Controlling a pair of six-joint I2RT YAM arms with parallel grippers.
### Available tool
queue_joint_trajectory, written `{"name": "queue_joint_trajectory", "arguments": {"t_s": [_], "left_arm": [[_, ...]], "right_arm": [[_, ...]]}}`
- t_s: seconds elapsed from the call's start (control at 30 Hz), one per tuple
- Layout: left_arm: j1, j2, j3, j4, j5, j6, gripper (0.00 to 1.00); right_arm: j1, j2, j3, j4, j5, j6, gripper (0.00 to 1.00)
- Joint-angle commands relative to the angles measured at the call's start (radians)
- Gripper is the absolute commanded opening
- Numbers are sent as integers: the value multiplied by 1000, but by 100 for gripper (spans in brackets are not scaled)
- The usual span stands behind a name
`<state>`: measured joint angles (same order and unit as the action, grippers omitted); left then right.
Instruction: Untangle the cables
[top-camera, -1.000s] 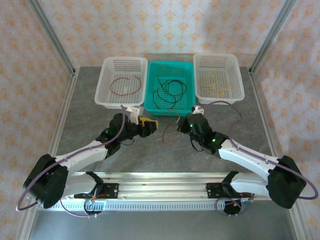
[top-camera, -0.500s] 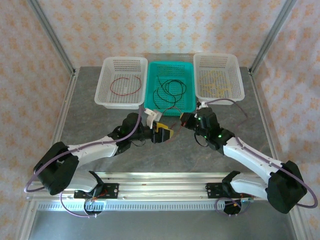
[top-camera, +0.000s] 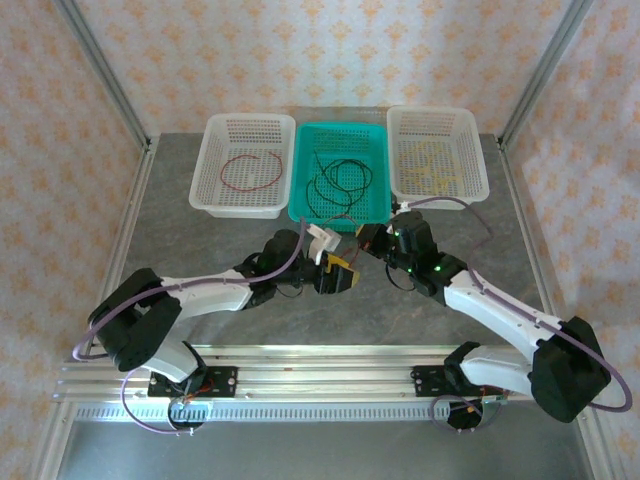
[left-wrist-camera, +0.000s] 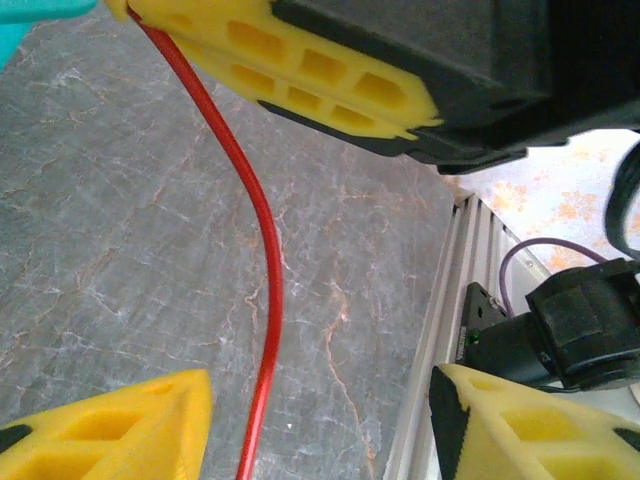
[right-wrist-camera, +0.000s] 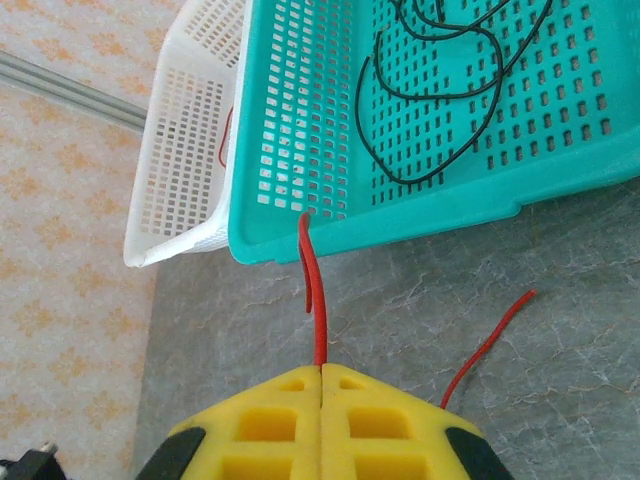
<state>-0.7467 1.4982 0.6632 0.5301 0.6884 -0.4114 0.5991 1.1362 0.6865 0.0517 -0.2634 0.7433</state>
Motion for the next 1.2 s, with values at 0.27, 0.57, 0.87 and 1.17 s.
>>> {"name": "queue_joint_trajectory", "arguments": {"t_s": [0.27, 0.57, 0.87, 1.17], "left_arm": [[-15, 7, 63, -3, -49, 67, 5], [-16, -182, 76, -177, -213, 91, 0], [73, -325, 245, -449, -551, 128, 0], [176, -193, 594, -797, -960, 52, 0]], "right_arm": [[-5, -31, 42, -42, 29, -8, 3], [-5, -165, 68, -85, 212, -106, 69], [-5, -181, 108, -104, 630, -180, 100], [-28, -161, 48, -67, 901, -173, 100]]}}
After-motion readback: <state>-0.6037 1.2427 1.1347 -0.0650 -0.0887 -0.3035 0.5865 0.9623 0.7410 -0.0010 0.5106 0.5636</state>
